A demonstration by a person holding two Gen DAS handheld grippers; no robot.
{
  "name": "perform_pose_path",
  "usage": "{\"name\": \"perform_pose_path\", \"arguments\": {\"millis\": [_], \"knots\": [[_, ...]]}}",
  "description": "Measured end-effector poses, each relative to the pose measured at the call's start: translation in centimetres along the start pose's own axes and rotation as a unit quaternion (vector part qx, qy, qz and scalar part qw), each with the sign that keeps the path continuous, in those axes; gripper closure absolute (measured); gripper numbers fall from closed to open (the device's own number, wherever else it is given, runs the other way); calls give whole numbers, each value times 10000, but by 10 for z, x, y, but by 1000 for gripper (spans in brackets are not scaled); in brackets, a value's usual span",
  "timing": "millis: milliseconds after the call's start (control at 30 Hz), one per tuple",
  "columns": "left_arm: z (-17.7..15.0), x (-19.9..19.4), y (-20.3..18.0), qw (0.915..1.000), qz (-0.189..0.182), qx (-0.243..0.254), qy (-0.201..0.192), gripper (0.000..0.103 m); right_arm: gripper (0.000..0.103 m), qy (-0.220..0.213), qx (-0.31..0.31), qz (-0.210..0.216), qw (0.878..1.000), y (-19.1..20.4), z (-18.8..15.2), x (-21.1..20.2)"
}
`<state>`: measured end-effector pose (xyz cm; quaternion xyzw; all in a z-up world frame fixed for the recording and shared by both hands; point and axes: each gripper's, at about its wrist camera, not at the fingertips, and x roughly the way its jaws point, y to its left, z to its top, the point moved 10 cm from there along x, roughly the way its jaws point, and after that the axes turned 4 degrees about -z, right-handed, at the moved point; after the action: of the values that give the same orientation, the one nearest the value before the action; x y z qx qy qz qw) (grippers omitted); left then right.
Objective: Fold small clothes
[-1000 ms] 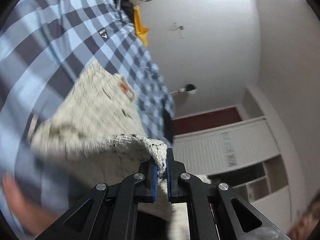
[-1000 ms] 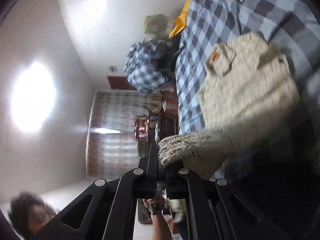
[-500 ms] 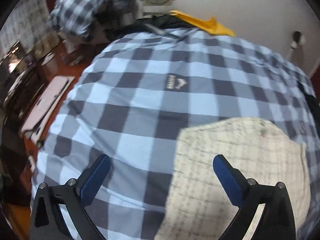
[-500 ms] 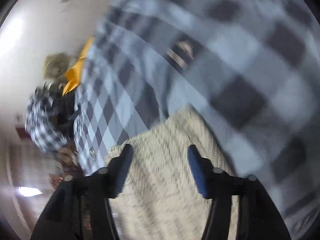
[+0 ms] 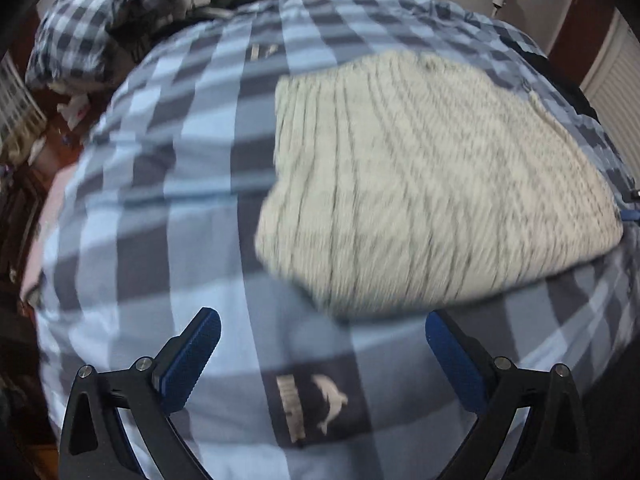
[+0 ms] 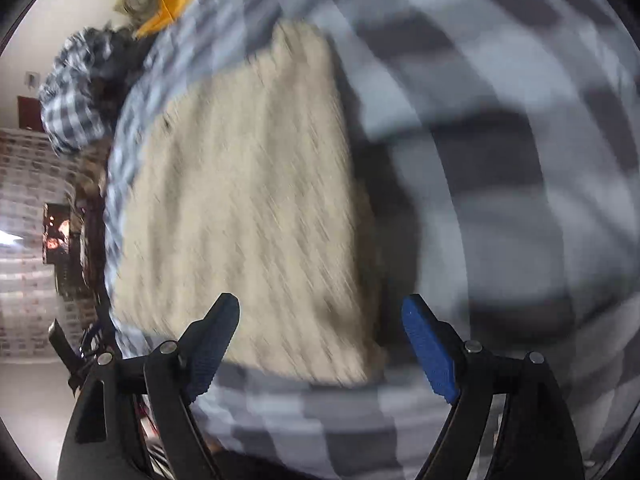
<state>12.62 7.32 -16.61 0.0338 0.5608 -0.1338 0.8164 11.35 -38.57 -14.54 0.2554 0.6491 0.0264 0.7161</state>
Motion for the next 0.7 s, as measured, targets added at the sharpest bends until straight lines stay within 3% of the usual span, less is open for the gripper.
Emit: {"name": "perform_pose_path", "arguments": {"millis": [67,133,200,233,267,333,400,533,633,700], "knots": [[-11,6,1,9995,-283,-45,98,1,22,-58,-13,243,9997,0,-11,5],[-10,7,2,9995,-315,-26,-8,1,23,-126,-117,438,9989,6,-17,12],[-7,5,2,9991,-377,18,-200,1,52,-165,-442,334,9983,15,-22,19],[-4,5,3,9989,-393,10,-264,1,87,-159,-590,103,9981,15,-23,22],[-2,5,2,9985,-455,-3,-316,1,93,-129,-761,-241,9967,11,-24,25],[1,8,-2,9976,-615,-2,-326,1,95,-144,-808,-186,9965,8,-27,21],[3,14,-4,9981,-552,37,-270,1,96,-346,-725,-16,9968,5,-21,2],[3,23,-8,9988,-440,157,-157,1,96,-888,-330,794,9923,7,-6,-51],[3,23,-8,9988,-405,228,-123,1,96,-527,-124,384,9978,-11,-13,-32],[1,20,-4,9990,-362,212,-135,1,94,99,446,154,9988,-38,-25,3]]}}
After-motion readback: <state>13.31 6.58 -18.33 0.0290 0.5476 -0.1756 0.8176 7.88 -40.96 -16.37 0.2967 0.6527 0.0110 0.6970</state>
